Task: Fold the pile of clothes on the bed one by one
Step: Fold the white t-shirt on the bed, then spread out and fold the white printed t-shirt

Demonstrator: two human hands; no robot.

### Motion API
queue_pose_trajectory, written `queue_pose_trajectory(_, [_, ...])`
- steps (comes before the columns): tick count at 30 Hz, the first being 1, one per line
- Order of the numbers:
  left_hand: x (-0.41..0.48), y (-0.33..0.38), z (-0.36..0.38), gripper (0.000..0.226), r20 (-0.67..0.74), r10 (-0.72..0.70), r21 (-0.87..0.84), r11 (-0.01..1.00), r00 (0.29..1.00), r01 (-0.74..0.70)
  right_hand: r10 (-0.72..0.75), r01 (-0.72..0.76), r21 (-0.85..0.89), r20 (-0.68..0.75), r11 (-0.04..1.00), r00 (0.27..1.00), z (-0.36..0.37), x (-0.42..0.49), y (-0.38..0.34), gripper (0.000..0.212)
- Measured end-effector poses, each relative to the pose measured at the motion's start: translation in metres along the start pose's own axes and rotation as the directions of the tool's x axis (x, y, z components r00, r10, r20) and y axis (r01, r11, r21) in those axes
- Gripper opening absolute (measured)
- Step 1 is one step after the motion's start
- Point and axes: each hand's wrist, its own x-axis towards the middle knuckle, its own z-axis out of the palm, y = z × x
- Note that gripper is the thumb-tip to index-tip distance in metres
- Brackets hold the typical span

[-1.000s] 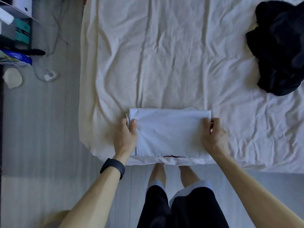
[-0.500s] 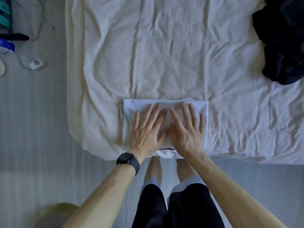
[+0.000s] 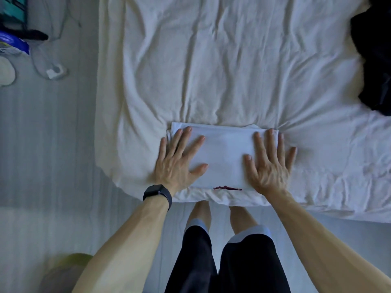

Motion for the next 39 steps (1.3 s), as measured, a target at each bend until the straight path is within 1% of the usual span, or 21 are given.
queue_pose_trajectory(2, [0.0,0.0,-0.009,0.079,0.035,-0.022,0.038,0.999,0.999,0.02,0.017,-0.017,0.003,0.029,1.0,0.999,-0.009,-0.004,-0.005,0.069])
queue_pose_trajectory(5, [-0.011,-0.006,-0.034,0.077,0.13,-0.092,0.117,0.99,0.987,0.077,0.132,-0.139,0.052,0.118,0.989,0.984,-0.039,-0.021,-0.009,0.074])
queue_pose_trajectory(6, [-0.015,-0.009,-0.048,0.075,0.173,-0.116,0.126,0.987,0.978,0.095,0.153,-0.161,0.034,0.164,0.986,0.974,-0.054,-0.03,-0.01,0.074])
queue_pose_trajectory(8, [-0.023,-0.016,-0.086,0.071,0.263,-0.157,0.133,0.983,0.952,0.125,0.145,-0.139,-0.042,0.245,0.989,0.959,-0.09,-0.052,-0.015,0.07])
queue_pose_trajectory(9, [-0.025,-0.018,-0.11,0.064,0.319,-0.166,0.143,0.982,0.933,0.126,0.129,-0.115,-0.067,0.266,0.991,0.955,-0.109,-0.064,-0.019,0.068])
queue_pose_trajectory(11, [-0.028,-0.021,-0.156,0.047,0.465,-0.213,0.156,0.975,0.859,0.158,0.1,-0.081,-0.078,0.288,0.994,0.952,-0.146,-0.088,-0.03,0.063])
queue_pose_trajectory(12, [-0.032,-0.022,-0.179,0.043,0.512,-0.226,0.138,0.974,0.829,0.18,0.088,-0.069,-0.072,0.294,0.995,0.952,-0.164,-0.099,-0.039,0.061])
queue_pose_trajectory(13, [-0.035,-0.024,-0.2,0.043,0.532,-0.225,0.099,0.974,0.816,0.204,0.072,-0.058,-0.059,0.288,0.997,0.955,-0.181,-0.111,-0.048,0.06])
queue_pose_trajectory(14, [-0.039,-0.027,-0.219,0.045,0.524,-0.213,0.056,0.975,0.824,0.216,0.056,-0.045,-0.046,0.271,0.998,0.961,-0.198,-0.121,-0.057,0.058])
queue_pose_trajectory(18, [-0.056,-0.037,-0.298,0.05,0.385,-0.188,-0.026,0.976,0.904,0.214,-0.042,0.044,-0.009,0.157,0.999,0.987,-0.271,-0.149,-0.097,0.053])
queue_pose_trajectory(20, [-0.063,-0.047,-0.335,0.048,0.312,-0.179,-0.081,0.974,0.933,0.213,-0.104,0.103,0.018,0.058,0.995,0.993,-0.311,-0.158,-0.119,0.051])
queue_pose_trajectory(22, [-0.073,-0.058,-0.375,0.047,0.195,-0.173,-0.17,0.963,0.965,0.207,-0.176,0.177,0.009,-0.069,0.984,0.982,-0.352,-0.168,-0.14,0.051])
queue_pose_trajectory(25, [-0.1,-0.074,-0.444,0.044,-0.015,-0.145,-0.293,0.947,0.989,0.134,-0.254,0.259,-0.011,-0.244,0.966,0.936,-0.408,-0.195,-0.171,0.05])
queue_pose_trajectory(27, [-0.124,-0.089,-0.489,0.048,-0.166,-0.157,-0.289,0.952,0.974,0.104,-0.307,0.316,-0.034,-0.352,0.948,0.884,-0.44,-0.214,-0.193,0.05])
queue_pose_trajectory(30, [-0.16,-0.116,-0.554,0.053,-0.371,-0.149,-0.172,0.981,0.917,0.09,-0.349,0.38,-0.04,-0.497,0.924,0.795,-0.478,-0.243,-0.227,0.048])
queue_pose_trajectory(32, [-0.181,-0.131,-0.592,0.053,-0.441,-0.126,-0.115,0.99,0.889,0.083,-0.359,0.415,-0.034,-0.569,0.909,0.74,-0.496,-0.263,-0.249,0.046])
queue_pose_trajectory(35, [-0.203,-0.153,-0.639,0.054,-0.546,-0.098,-0.058,0.995,0.832,0.079,-0.37,0.463,-0.047,-0.675,0.885,0.639,-0.52,-0.285,-0.282,0.044])
queue_pose_trajectory(39, [-0.215,-0.19,-0.676,0.055,-0.622,-0.067,-0.04,0.998,0.78,0.054,-0.366,0.464,-0.082,-0.741,0.882,0.563,-0.543,-0.293,-0.328,0.043])
